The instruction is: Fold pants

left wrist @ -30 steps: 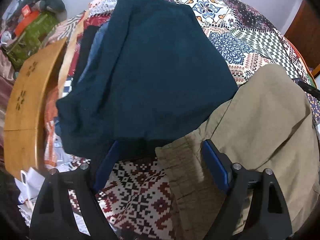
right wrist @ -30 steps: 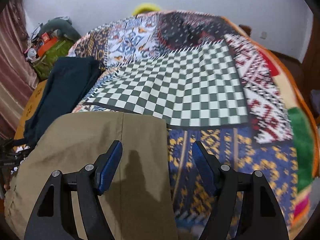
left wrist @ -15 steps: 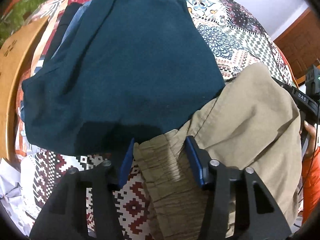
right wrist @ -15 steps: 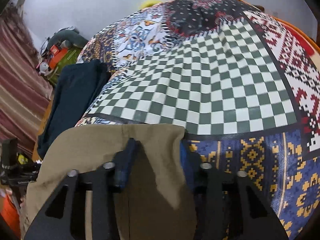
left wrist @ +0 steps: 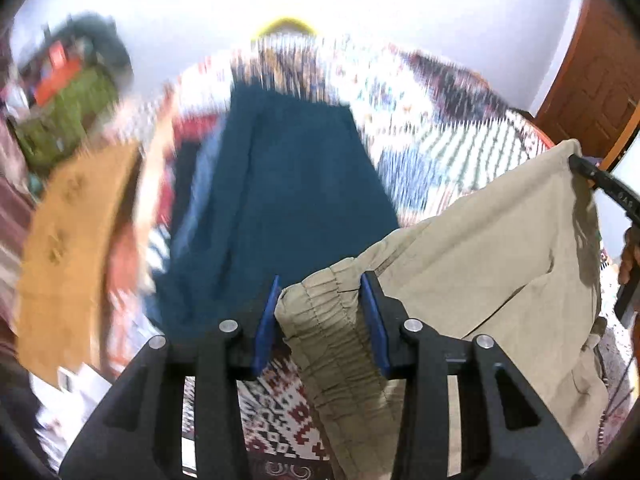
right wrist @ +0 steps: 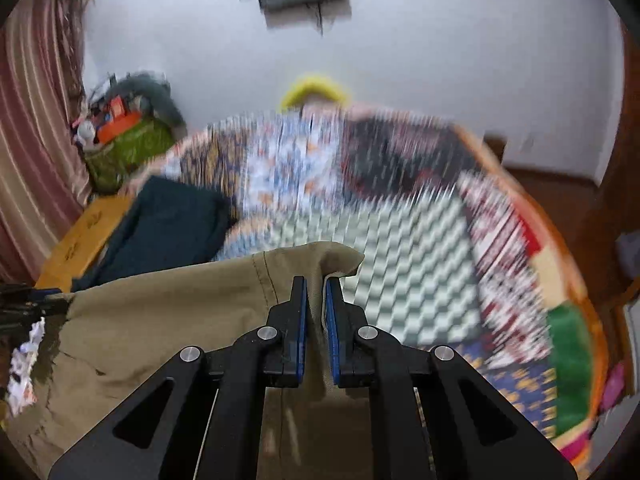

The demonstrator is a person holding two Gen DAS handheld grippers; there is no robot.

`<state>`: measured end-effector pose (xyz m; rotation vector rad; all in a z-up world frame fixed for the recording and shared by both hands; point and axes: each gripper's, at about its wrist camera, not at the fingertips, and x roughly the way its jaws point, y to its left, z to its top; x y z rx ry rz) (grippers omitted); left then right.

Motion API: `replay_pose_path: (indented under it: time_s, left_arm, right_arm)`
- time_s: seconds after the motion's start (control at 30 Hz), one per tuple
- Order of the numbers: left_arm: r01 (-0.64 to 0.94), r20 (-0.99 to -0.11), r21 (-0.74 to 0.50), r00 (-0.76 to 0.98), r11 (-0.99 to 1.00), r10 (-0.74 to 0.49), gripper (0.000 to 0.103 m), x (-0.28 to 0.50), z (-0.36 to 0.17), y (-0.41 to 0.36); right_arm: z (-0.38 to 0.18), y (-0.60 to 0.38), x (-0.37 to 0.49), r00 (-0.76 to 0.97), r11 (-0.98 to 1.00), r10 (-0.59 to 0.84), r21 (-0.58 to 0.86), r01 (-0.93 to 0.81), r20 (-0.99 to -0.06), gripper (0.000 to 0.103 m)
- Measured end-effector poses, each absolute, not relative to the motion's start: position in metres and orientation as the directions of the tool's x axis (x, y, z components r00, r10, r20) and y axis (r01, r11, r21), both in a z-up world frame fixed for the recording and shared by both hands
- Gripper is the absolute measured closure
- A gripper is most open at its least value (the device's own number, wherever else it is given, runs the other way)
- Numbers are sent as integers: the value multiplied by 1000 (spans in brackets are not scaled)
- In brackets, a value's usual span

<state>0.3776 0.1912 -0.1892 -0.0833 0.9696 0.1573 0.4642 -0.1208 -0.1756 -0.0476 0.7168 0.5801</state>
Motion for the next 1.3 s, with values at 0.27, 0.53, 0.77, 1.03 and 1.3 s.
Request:
replay_pose_path:
  time_s: [0.27, 0.53, 0.77, 1.03, 1.3]
  left_arm:
    - [-131, -730, 87, 667, 988, 152, 63, 345, -132, 159]
    - [-80, -692, 78, 713, 994, 112, 63, 292, -107, 132]
    - [-61, -674, 54, 734, 997, 81, 62, 243, -101, 115]
    - [-39, -689, 31, 723, 999, 49, 62, 186, -117, 98]
    - [-27, -734, -20, 679, 999, 4, 61, 148, -147, 94]
  right_arm:
    - [-118, -144, 438, 679, 858, 487, 157, -489, -549, 95]
    - [-107, -178, 376, 670, 858, 492, 177, -483, -556, 95]
    - [-109, -202, 311, 680, 866, 479, 171, -471, -554, 95]
    - [-128, -221, 254, 645, 864, 479, 191, -465, -596, 95]
    - [-161, -233, 204, 613, 872, 453, 179, -456, -648, 94]
